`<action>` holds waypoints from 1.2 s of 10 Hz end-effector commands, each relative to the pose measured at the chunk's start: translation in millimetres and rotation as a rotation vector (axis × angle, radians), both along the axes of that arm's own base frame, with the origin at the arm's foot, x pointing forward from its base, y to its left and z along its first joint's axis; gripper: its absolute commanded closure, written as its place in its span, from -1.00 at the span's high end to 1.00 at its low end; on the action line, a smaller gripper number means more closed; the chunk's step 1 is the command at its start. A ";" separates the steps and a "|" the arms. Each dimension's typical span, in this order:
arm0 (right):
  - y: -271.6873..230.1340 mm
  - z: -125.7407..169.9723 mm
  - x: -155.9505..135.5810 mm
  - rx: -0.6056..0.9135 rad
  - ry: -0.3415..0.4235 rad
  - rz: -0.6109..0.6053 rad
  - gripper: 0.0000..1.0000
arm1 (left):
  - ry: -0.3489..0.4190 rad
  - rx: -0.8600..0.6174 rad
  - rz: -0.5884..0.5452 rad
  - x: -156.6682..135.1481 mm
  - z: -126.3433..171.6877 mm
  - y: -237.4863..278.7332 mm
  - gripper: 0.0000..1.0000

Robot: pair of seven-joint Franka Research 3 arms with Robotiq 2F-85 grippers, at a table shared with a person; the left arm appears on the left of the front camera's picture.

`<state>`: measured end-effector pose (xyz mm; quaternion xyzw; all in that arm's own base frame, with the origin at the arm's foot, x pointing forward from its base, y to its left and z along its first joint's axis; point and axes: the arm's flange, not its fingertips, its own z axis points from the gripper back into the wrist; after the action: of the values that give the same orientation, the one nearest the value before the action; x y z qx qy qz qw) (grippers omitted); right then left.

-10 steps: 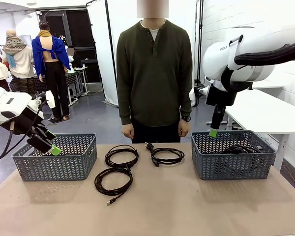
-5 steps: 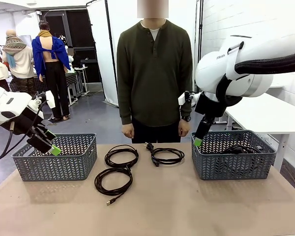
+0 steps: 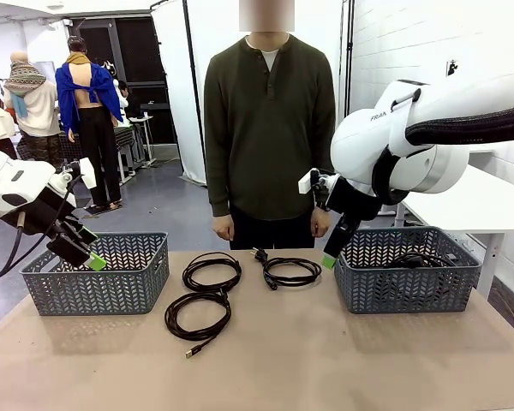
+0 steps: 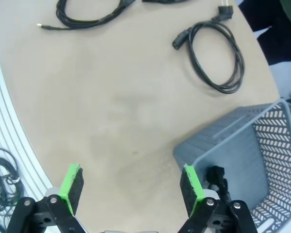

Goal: Organize the cables according to human instructions.
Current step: Pick up a bundle of cables and place it in the basket indicated by the human.

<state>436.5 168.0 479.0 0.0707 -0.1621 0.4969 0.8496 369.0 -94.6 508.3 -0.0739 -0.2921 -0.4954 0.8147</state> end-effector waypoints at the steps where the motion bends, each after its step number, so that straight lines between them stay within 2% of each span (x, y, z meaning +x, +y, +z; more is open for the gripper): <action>1: -4.4 1.7 2.1 0.001 -0.005 -0.011 1.00 | 0.004 -0.015 -0.013 1.4 -0.8 2.3 1.00; 12: -4.4 1.7 2.1 0.001 -0.005 -0.011 1.00 | 0.004 -0.015 -0.013 1.4 -0.8 2.3 1.00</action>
<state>438.9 163.9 481.6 0.0709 -0.1651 0.4930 0.8513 369.0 -94.6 508.3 -0.0739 -0.2921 -0.4954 0.8147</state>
